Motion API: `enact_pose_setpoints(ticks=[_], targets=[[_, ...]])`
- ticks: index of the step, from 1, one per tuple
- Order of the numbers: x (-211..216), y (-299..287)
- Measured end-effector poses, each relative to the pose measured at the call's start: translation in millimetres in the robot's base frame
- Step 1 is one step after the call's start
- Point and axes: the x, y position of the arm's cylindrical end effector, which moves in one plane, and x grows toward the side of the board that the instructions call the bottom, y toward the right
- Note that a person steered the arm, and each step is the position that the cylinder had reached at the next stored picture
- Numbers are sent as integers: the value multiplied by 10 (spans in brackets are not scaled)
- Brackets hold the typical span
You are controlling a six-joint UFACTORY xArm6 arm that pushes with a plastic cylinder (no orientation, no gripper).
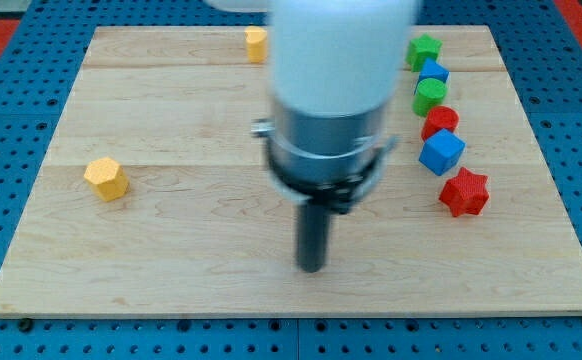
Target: Slide the yellow hexagon towards the bottom right
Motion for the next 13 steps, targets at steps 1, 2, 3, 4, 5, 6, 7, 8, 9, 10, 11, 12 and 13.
enact_pose_setpoints(ticks=[1, 2, 3, 4, 5, 6, 7, 8, 9, 10, 11, 12, 13], targets=[[84, -729], [-4, -1634], [-227, -2420], [-607, -2542], [-741, -2542], [-818, -2484], [-967, -2423], [-1092, -2485], [-1092, -2209], [-1092, -2032], [-1080, -1667], [-1017, -1199], [-882, -939]])
